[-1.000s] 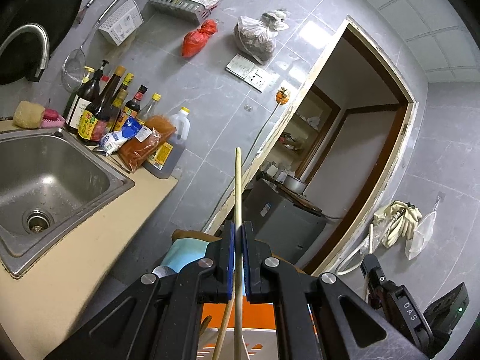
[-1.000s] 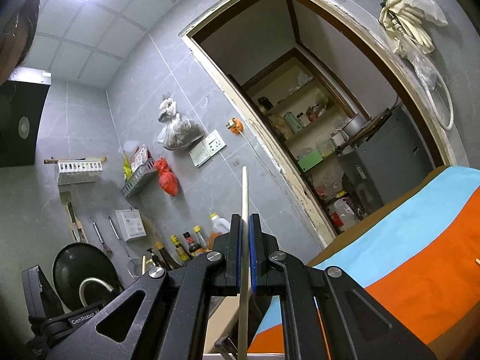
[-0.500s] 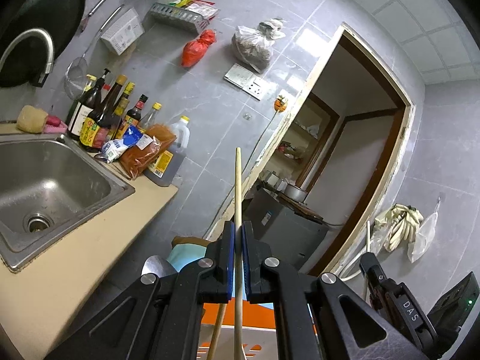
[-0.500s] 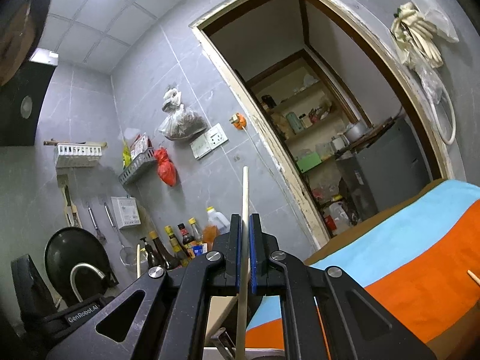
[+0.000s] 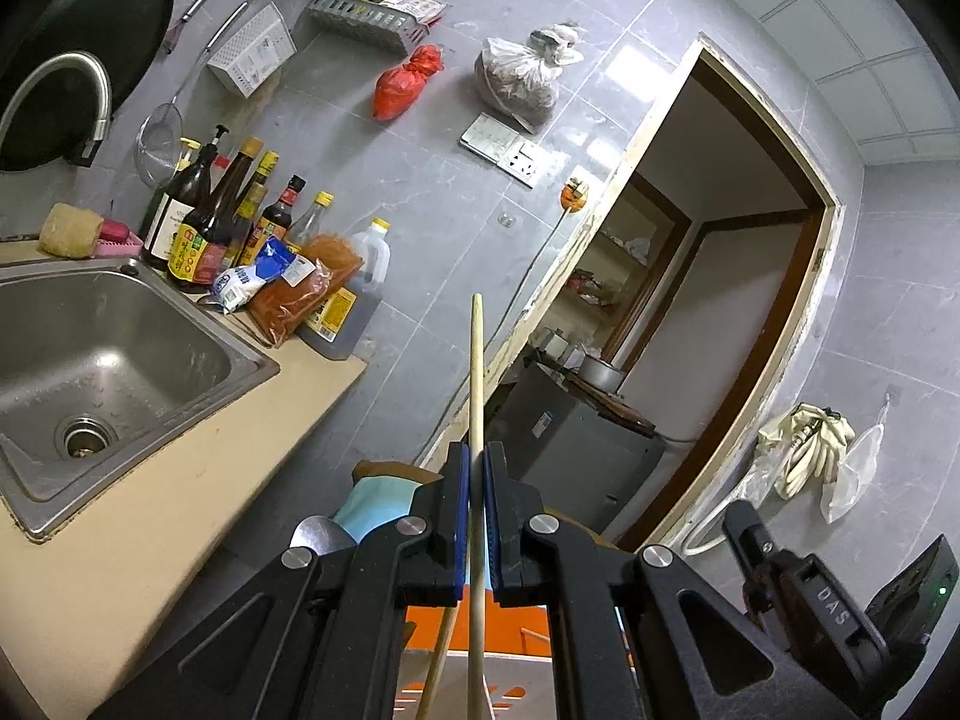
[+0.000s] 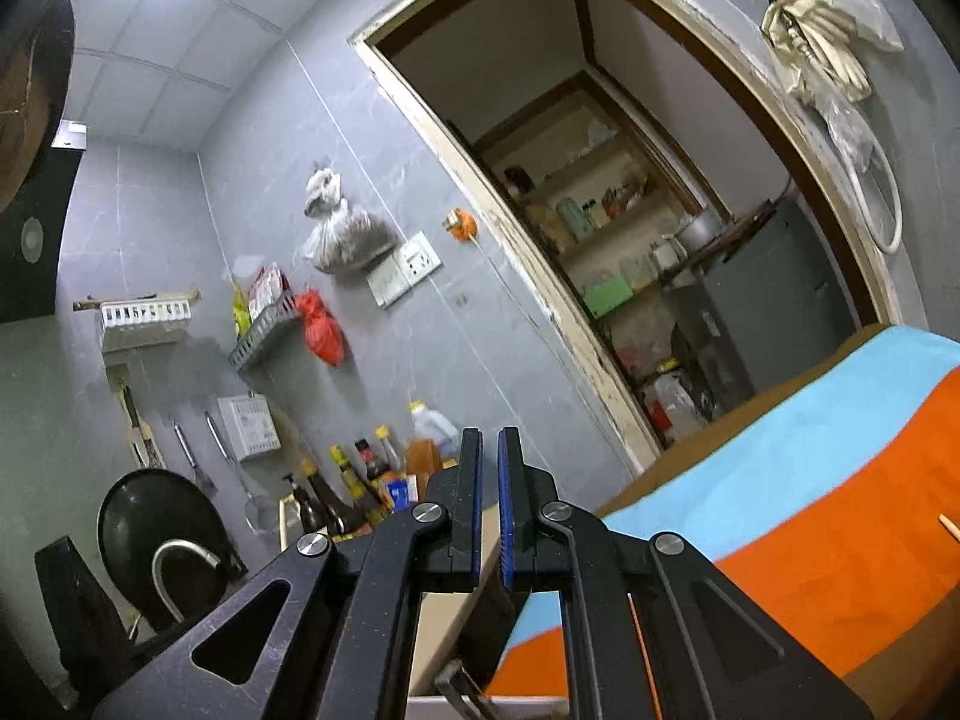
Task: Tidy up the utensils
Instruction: 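Lift both chopsticks and carry them over the white caddy, then open both tools to drop the chopsticks into the caddy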
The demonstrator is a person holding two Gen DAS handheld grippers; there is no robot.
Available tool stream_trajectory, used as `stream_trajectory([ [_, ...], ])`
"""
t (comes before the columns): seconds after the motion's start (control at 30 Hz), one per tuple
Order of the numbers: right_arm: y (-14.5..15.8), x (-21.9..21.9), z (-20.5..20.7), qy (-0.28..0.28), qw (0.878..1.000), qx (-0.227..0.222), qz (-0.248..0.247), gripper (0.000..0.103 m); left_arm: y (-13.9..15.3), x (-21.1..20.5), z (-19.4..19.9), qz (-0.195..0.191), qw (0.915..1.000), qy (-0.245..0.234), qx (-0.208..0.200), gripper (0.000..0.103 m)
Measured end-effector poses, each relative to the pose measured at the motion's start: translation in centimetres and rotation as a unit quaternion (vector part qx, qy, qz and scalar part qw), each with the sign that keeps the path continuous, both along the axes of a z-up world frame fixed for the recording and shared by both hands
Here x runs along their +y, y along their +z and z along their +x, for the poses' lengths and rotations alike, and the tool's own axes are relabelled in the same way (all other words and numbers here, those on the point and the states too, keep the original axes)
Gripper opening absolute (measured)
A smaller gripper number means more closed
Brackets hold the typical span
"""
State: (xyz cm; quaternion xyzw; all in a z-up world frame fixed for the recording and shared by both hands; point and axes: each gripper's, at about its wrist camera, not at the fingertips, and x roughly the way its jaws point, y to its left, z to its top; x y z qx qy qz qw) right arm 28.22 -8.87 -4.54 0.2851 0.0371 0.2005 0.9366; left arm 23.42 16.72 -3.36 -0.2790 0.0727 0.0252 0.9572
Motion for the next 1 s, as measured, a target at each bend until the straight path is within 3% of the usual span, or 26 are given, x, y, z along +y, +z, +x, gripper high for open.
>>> stream_trajectory([
  [0.3,0.0,-0.3,-0.4,0.002,0.999,0.021,-0.044,0.007,0.6,-0.3,-0.6,-0.011,0.9995,-0.027,-0.009,0.005],
  [0.33,0.0,-0.3,-0.5,0.003,0.998,0.023,-0.055,0.01,0.6,-0.4,-0.5,-0.01,0.9995,-0.029,-0.01,0.005],
  [0.4,0.2,-0.4,-1.0,0.009,0.997,0.026,-0.078,0.035,0.6,-0.6,-0.3,-0.008,0.9993,-0.035,-0.009,0.005],
  [0.43,0.2,-0.4,-1.4,0.013,0.995,0.029,-0.093,0.038,0.6,-0.7,-0.3,-0.005,0.9993,-0.037,-0.007,0.005],
  [0.57,-0.1,-0.6,-3.1,0.026,0.984,0.033,-0.173,0.038,0.5,-1.2,-0.4,0.001,0.9991,-0.041,0.006,0.005],
  [0.7,-0.5,-1.2,-4.8,0.031,0.975,0.04,-0.218,0.038,0.4,-1.8,-0.9,0.014,0.9987,-0.045,0.018,0.005],
  [0.93,0.3,-2.5,-5.2,0.027,0.974,0.053,-0.217,0.038,0.4,-2.6,-1.5,0.042,0.9952,-0.06,0.066,0.006],
  [1.0,0.6,-2.8,-5.1,0.03,0.974,0.057,-0.217,0.038,0.7,-2.8,-1.7,0.049,0.9936,-0.064,0.079,0.013],
])
